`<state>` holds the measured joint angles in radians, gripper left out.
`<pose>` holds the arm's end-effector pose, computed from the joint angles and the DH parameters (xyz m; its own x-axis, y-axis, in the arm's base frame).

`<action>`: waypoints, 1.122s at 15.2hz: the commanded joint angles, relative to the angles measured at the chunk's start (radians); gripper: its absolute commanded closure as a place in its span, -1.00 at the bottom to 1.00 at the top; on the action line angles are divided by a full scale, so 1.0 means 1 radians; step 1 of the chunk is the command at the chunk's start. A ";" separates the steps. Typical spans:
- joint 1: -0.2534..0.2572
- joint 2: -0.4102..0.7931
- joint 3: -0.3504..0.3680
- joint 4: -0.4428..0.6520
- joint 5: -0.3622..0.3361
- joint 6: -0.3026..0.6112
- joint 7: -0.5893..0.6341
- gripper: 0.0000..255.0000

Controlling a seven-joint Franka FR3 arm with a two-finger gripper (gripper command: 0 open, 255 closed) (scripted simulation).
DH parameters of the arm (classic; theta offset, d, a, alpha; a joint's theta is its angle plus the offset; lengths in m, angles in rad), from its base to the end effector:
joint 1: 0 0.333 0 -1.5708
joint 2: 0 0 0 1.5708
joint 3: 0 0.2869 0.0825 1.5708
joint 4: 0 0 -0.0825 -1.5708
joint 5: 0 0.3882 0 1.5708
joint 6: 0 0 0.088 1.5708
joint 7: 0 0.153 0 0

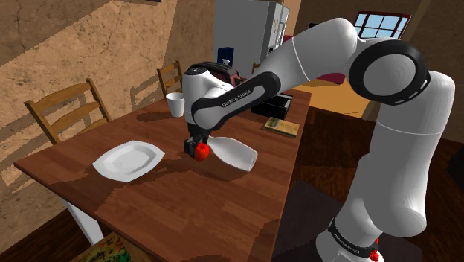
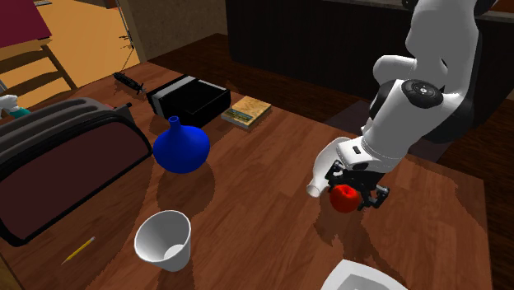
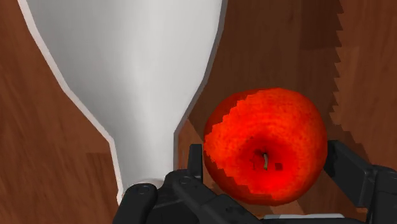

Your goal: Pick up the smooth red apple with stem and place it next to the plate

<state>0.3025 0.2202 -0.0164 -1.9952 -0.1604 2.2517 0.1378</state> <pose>0.5756 0.1588 0.2786 0.9677 0.2477 0.0472 0.2402 -0.9625 0.1259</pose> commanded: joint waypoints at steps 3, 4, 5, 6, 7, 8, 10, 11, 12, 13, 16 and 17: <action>-0.001 0.003 -0.001 0.000 0.000 0.002 0.000 1.00; -0.001 0.003 -0.001 0.000 0.000 0.002 0.000 1.00; -0.001 0.003 -0.001 0.000 0.000 0.002 0.000 1.00; -0.001 0.003 -0.001 0.000 0.000 0.002 0.000 -1.00; -0.001 0.003 -0.001 0.000 0.000 0.002 0.000 -1.00; -0.001 0.003 -0.001 0.000 0.000 0.002 0.000 -1.00; -0.001 0.003 -0.001 0.000 0.000 0.002 0.000 -1.00; -0.001 0.003 -0.001 0.000 0.000 0.002 0.000 -1.00; 0.001 -0.015 0.001 0.011 0.002 -0.028 -0.002 -1.00; 0.003 -0.032 0.003 0.024 0.005 -0.057 -0.003 -1.00; 0.007 -0.059 0.006 0.049 0.009 -0.111 -0.006 -1.00; 0.007 -0.059 0.006 0.049 0.009 -0.111 -0.006 -1.00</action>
<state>0.3094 0.1645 -0.0101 -1.9465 -0.1516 2.1460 0.1327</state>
